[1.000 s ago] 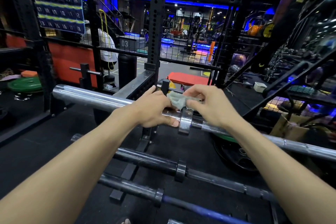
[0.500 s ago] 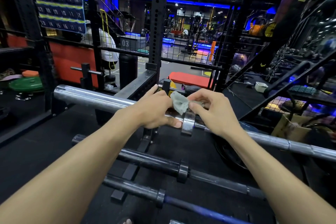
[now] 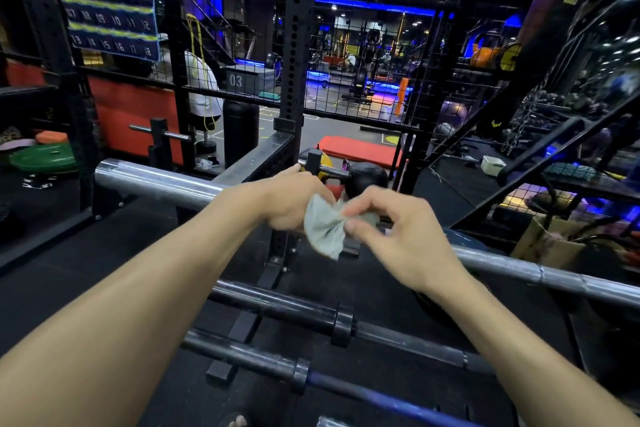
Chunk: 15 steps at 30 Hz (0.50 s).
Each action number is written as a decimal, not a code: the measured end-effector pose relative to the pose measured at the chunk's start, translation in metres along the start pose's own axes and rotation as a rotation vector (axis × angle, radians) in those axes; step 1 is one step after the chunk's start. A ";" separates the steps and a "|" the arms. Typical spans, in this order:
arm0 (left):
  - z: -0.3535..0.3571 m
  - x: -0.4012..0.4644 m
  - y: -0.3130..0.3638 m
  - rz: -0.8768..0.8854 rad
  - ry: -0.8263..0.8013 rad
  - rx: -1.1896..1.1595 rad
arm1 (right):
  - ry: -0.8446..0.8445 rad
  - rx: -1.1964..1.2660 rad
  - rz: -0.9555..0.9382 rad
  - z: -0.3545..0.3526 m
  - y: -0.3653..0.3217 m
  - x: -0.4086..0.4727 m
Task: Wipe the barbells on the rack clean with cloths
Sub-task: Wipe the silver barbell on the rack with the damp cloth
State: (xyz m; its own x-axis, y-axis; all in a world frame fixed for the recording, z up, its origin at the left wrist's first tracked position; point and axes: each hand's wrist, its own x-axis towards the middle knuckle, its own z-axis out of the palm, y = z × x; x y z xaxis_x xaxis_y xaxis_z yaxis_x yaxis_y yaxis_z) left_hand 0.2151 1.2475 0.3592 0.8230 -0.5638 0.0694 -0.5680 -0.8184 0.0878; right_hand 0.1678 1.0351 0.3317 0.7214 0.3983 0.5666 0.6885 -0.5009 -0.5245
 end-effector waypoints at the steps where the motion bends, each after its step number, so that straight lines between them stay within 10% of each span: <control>1: -0.004 0.001 0.000 0.002 -0.017 -0.044 | -0.034 -0.025 -0.042 0.003 -0.003 -0.004; 15: -0.007 0.008 -0.007 -0.023 -0.128 -0.219 | 0.123 0.124 0.044 0.005 0.013 0.009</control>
State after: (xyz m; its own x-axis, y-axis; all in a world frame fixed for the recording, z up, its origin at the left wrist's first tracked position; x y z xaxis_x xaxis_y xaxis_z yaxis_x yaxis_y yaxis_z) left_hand 0.2253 1.2492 0.3658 0.8218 -0.5666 -0.0604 -0.5260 -0.7951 0.3018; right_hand 0.1837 1.0356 0.3265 0.7417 0.2776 0.6106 0.6659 -0.4138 -0.6207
